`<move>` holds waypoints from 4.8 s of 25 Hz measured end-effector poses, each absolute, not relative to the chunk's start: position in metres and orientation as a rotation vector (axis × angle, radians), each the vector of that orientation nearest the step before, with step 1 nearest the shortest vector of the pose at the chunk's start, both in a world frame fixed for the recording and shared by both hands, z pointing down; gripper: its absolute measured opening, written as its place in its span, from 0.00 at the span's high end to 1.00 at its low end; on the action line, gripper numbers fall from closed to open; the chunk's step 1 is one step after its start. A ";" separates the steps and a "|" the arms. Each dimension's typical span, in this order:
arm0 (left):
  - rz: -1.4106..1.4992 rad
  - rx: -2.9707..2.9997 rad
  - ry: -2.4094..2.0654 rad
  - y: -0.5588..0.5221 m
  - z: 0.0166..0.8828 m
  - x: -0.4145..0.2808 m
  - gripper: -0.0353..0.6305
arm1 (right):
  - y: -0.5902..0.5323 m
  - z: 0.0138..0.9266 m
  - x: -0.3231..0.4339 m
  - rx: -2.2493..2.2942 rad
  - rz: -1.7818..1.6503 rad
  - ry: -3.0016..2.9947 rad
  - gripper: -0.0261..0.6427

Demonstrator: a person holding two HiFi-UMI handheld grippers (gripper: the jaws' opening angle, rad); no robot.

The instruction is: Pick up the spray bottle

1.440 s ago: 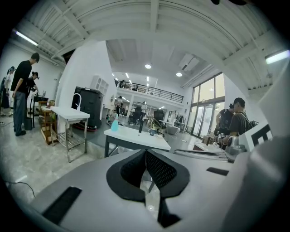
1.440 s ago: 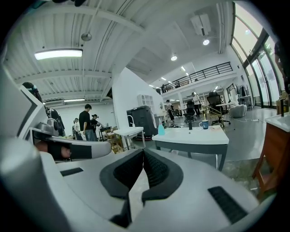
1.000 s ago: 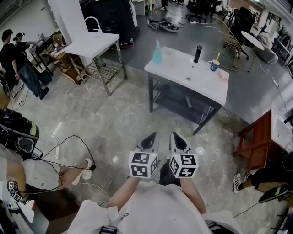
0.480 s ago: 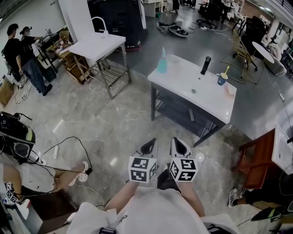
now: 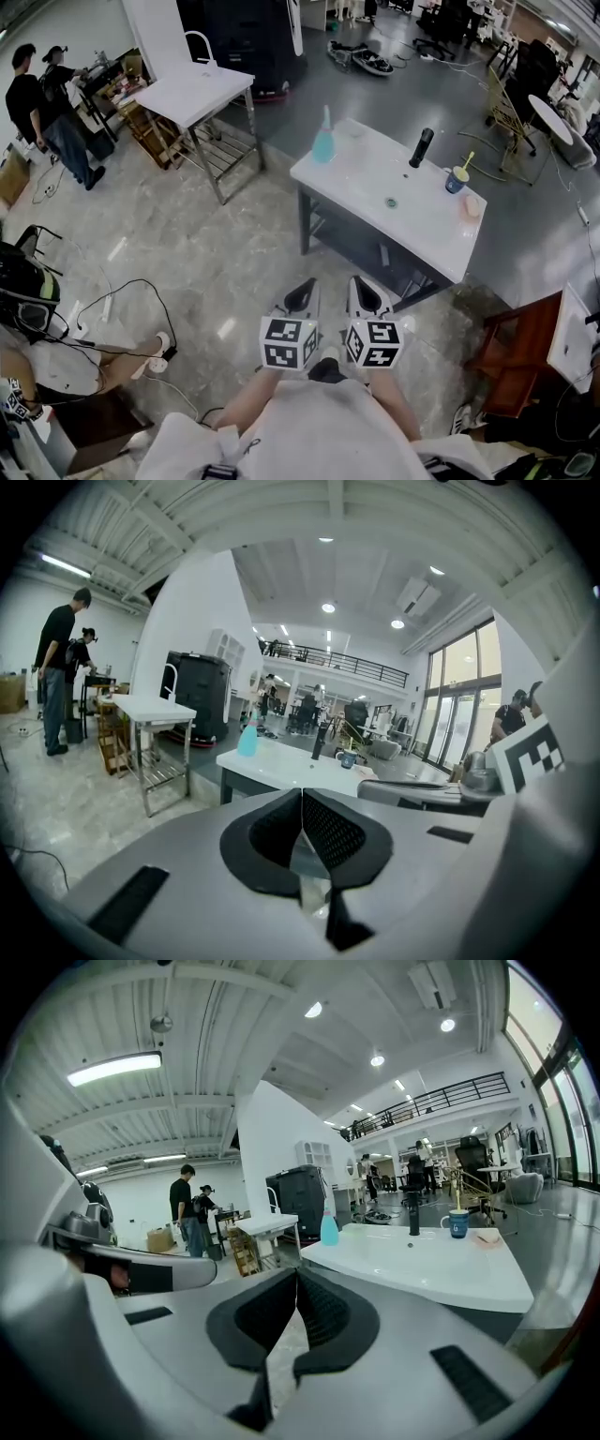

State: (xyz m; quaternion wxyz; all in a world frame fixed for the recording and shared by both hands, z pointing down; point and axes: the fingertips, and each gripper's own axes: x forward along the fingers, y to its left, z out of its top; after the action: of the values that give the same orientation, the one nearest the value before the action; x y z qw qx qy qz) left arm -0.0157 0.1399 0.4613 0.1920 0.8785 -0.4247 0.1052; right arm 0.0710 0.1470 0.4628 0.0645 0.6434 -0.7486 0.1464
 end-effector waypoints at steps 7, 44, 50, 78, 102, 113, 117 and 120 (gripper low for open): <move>0.293 2.445 -1.225 0.107 0.468 0.028 0.91 | 0.116 0.471 0.110 1.889 0.433 -2.283 0.92; 0.235 2.462 -1.146 0.008 0.480 0.088 0.91 | 0.014 0.497 0.161 1.832 0.476 -2.292 0.92; 0.196 2.468 -1.144 -0.031 0.472 0.084 0.91 | -0.025 0.488 0.159 1.843 0.431 -2.302 0.92; 0.298 2.526 -1.070 -0.232 0.492 0.042 0.91 | -0.212 0.493 0.123 1.968 0.435 -2.251 0.92; 0.262 2.466 -1.047 -0.302 0.507 0.023 0.91 | -0.288 0.503 0.111 1.952 0.500 -2.308 0.73; 0.261 2.428 -1.113 -0.338 0.510 0.028 0.91 | -0.330 0.510 0.116 1.867 0.486 -2.343 0.57; 0.270 2.408 -1.132 -0.346 0.516 0.029 0.91 | -0.341 0.516 0.115 1.829 0.448 -2.330 0.51; 0.279 2.390 -1.149 -0.349 0.519 0.028 0.91 | -0.349 0.519 0.112 1.802 0.439 -2.331 0.49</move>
State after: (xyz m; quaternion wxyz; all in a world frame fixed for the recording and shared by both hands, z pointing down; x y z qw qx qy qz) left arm 0.0278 -0.3493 0.5190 0.2354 0.8711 -0.4189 0.1016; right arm 0.1125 -0.3487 0.5186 0.0811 0.6030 -0.7799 0.1468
